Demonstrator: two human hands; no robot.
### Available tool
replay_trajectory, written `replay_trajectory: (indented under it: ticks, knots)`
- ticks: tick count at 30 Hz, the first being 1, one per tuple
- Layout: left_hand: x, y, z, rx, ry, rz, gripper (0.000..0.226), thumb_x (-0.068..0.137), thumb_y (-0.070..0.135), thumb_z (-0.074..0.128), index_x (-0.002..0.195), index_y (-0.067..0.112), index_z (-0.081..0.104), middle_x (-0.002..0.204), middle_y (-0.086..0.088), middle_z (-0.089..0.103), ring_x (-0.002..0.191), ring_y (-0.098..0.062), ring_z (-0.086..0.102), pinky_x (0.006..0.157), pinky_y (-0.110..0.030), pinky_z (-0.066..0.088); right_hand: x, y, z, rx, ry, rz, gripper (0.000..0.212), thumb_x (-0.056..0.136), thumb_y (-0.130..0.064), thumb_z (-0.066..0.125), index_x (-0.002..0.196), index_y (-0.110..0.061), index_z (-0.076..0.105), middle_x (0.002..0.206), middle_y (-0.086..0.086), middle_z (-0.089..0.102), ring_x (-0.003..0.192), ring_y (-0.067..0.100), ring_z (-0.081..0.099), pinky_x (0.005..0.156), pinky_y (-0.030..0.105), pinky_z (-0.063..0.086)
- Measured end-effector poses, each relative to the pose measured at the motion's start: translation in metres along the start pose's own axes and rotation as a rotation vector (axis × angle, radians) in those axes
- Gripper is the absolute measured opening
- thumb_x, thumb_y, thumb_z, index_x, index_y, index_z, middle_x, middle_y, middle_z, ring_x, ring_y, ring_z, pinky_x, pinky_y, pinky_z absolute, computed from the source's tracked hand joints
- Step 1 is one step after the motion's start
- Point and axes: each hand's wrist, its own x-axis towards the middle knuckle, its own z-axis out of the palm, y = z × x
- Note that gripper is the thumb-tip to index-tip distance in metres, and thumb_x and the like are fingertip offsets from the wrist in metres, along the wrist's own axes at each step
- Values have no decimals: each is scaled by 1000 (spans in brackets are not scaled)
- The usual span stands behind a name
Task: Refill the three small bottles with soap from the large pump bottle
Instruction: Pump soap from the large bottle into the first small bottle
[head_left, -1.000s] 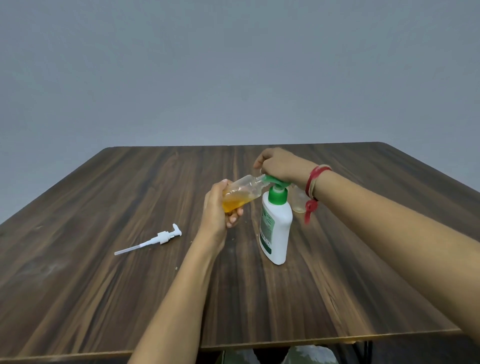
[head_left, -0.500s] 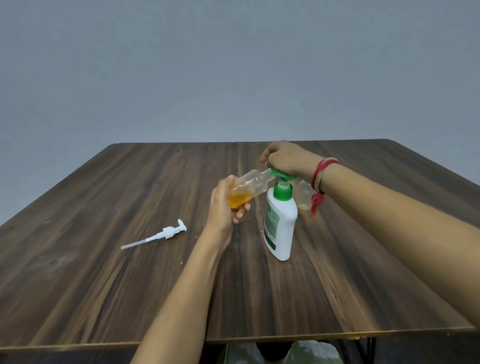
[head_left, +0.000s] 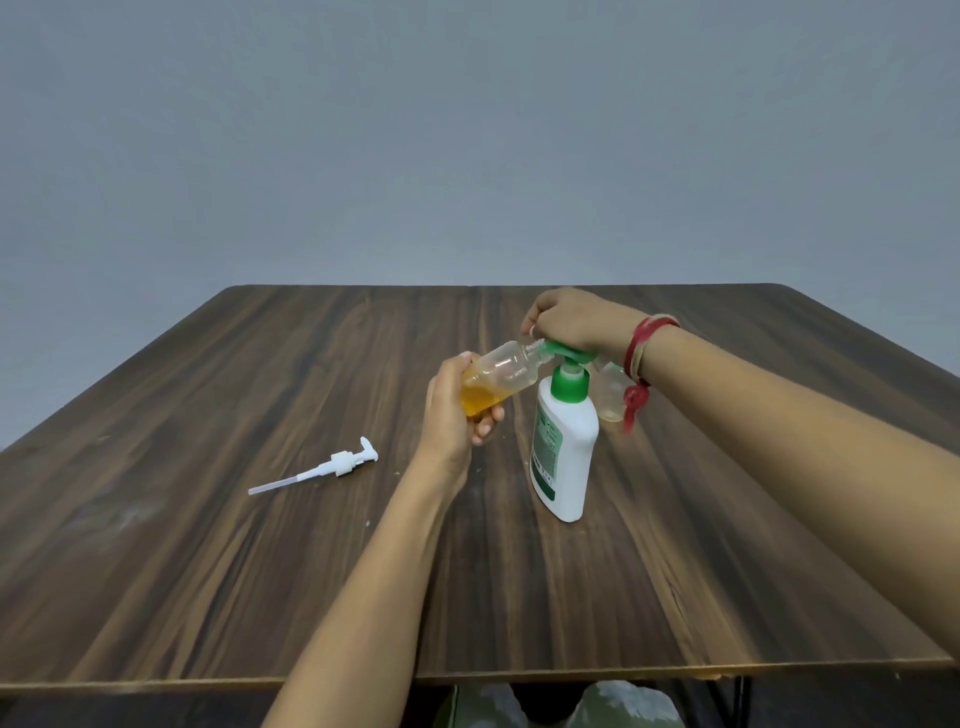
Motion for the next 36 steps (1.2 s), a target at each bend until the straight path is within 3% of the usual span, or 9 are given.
replay_trajectory:
  ticks: [4,8,11,15,18,22,28,32,36]
  knots:
    - [1,-1,-1,22,12,-6,38,97,35,32,77,13,55,46,-1,48,35,-8,33,36,-18,21,-1,3,5,16,-41,8,31,90,-7,45,115,-1,63,114,14,60,89,19,48,64,26,41]
    - [0,-1,2,24,-13,8,41,98,35,30,77,11,56,47,-2,48,35,-8,32,36,-19,20,-1,2,-2,-14,2,20,31,89,-8,43,113,-3,63,120,11,60,92,21,51,76,29,44]
    - [1,-1,-1,39,-1,7,40,98,36,30,78,11,55,46,-1,48,34,-8,33,36,-19,21,1,4,4,25,-19,24,30,90,-8,46,114,-5,63,121,15,61,90,20,50,65,25,42]
    - [1,-1,0,23,-21,5,41,99,36,30,79,10,55,46,-1,49,34,-8,33,35,-18,21,-3,3,0,-7,6,22,31,88,-8,45,111,-5,65,119,11,61,103,28,57,86,35,47]
    - [2,-2,-1,42,-14,11,42,99,38,29,82,10,55,47,-2,49,34,-8,34,35,-18,23,-3,5,0,16,50,20,30,86,-9,46,108,-9,65,110,9,62,94,24,56,78,31,46]
    - [2,-1,-1,17,-2,7,41,98,37,30,78,13,55,46,-2,48,34,-8,33,35,-18,22,-4,1,1,-20,2,20,31,88,-7,44,110,-5,65,116,11,62,103,28,58,87,35,48]
    - [3,-1,-2,22,-2,7,40,98,37,31,75,16,56,45,-2,48,34,-8,34,35,-18,22,-4,2,4,6,-2,5,29,88,-8,44,106,-10,66,100,5,58,76,15,53,65,26,43]
    - [2,-2,0,5,-33,12,42,98,37,29,75,13,55,45,-2,49,33,-8,34,35,-18,22,-5,-2,-4,-63,67,-17,30,89,-10,42,109,-15,64,105,3,59,92,20,56,79,31,46]
    - [3,-2,-3,12,-19,4,40,98,36,31,76,13,55,45,-2,49,33,-8,34,35,-18,22,-6,-1,4,-25,1,2,31,88,-7,43,108,-12,65,102,5,58,88,20,53,74,28,41]
